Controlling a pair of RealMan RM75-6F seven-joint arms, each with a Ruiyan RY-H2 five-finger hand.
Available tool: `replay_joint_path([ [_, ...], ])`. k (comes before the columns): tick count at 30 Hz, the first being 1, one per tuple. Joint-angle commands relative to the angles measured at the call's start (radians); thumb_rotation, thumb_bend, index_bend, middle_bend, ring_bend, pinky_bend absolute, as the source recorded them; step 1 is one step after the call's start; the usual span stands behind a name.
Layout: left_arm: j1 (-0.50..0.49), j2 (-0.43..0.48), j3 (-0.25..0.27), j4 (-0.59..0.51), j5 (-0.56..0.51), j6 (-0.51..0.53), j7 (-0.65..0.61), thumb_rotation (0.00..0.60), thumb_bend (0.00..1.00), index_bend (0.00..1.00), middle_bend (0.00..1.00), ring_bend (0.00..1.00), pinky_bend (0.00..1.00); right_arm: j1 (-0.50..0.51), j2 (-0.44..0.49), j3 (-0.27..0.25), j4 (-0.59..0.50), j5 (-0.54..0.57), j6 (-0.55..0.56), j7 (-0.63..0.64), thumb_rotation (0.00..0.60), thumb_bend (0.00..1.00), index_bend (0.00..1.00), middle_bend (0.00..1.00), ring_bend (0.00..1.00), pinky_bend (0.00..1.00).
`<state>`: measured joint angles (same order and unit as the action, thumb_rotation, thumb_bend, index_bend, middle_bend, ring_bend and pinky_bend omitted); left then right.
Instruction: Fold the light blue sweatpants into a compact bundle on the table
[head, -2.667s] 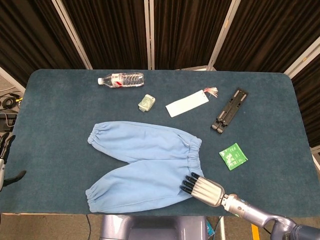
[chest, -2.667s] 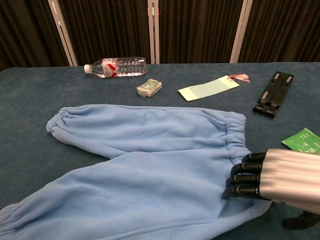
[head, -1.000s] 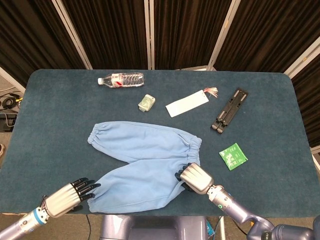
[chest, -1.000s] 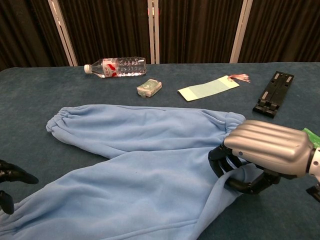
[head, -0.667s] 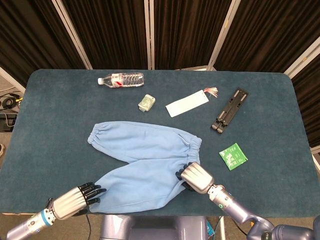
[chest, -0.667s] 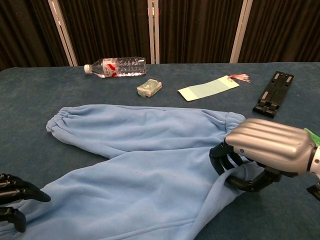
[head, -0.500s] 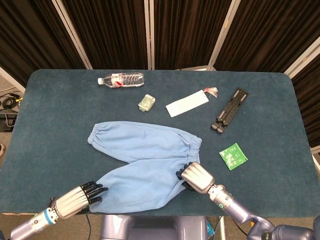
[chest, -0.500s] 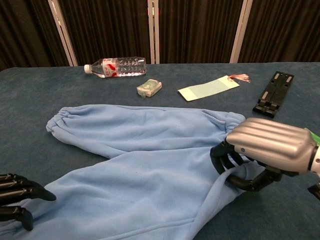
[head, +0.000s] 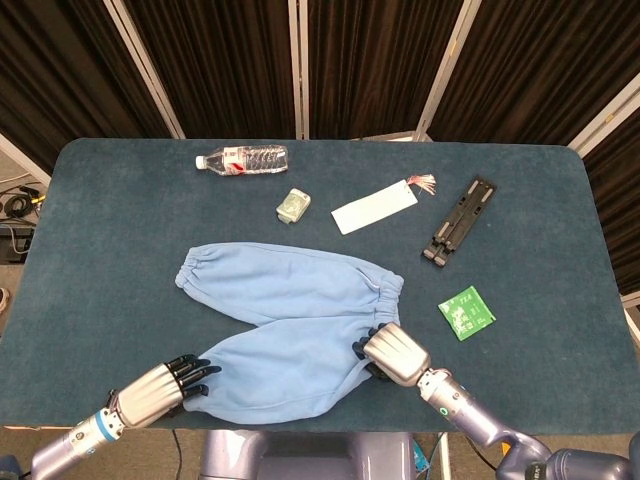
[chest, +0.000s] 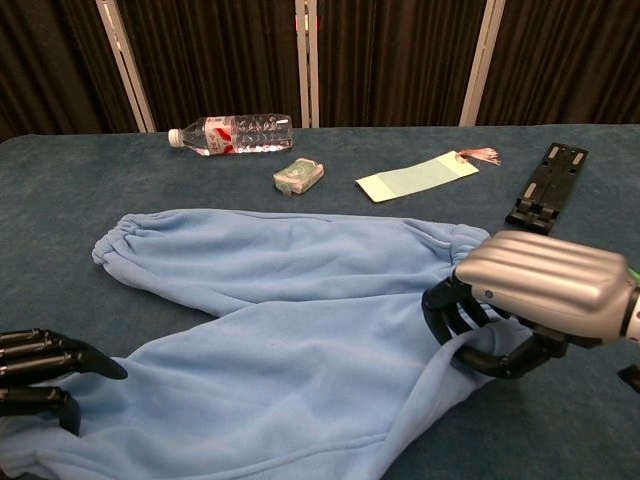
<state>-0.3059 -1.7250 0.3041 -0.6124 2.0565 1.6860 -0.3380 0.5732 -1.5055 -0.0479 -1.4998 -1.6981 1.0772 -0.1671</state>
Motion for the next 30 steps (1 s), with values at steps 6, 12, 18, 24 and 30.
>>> replay_joint_path([
  [6, -0.012, 0.025, -0.036, -0.068, -0.065, -0.002, -0.059, 0.6, 0.46, 0.59, 0.3, 0.31, 0.38, 0.0, 0.021, 0.007, -0.024, 0.02, 0.0, 0.024, 0.6, 0.55, 0.69, 0.64, 0.61, 0.63],
  [12, -0.058, 0.103, -0.132, -0.231, -0.177, -0.063, -0.058, 0.6, 0.46, 0.72, 0.41, 0.37, 0.39, 0.003, 0.04, 0.059, -0.075, 0.094, -0.003, 0.061, 0.6, 0.55, 0.69, 0.64, 0.61, 0.64],
  [18, -0.112, 0.199, -0.206, -0.416, -0.268, -0.163, -0.01, 0.6, 0.56, 0.75, 0.41, 0.37, 0.39, 0.013, 0.019, 0.141, -0.1, 0.232, -0.029, 0.025, 0.6, 0.55, 0.7, 0.65, 0.61, 0.64],
  [24, -0.173, 0.302, -0.282, -0.604, -0.395, -0.338, 0.095, 0.6, 0.57, 0.78, 0.4, 0.36, 0.37, 0.056, -0.025, 0.226, -0.058, 0.37, -0.067, -0.077, 0.6, 0.55, 0.7, 0.65, 0.61, 0.64],
  [30, -0.225, 0.361, -0.357, -0.741, -0.584, -0.544, 0.262, 0.6, 0.57, 0.81, 0.28, 0.27, 0.33, 0.106, -0.087, 0.284, 0.038, 0.495, -0.108, -0.14, 0.6, 0.55, 0.71, 0.65, 0.61, 0.64],
])
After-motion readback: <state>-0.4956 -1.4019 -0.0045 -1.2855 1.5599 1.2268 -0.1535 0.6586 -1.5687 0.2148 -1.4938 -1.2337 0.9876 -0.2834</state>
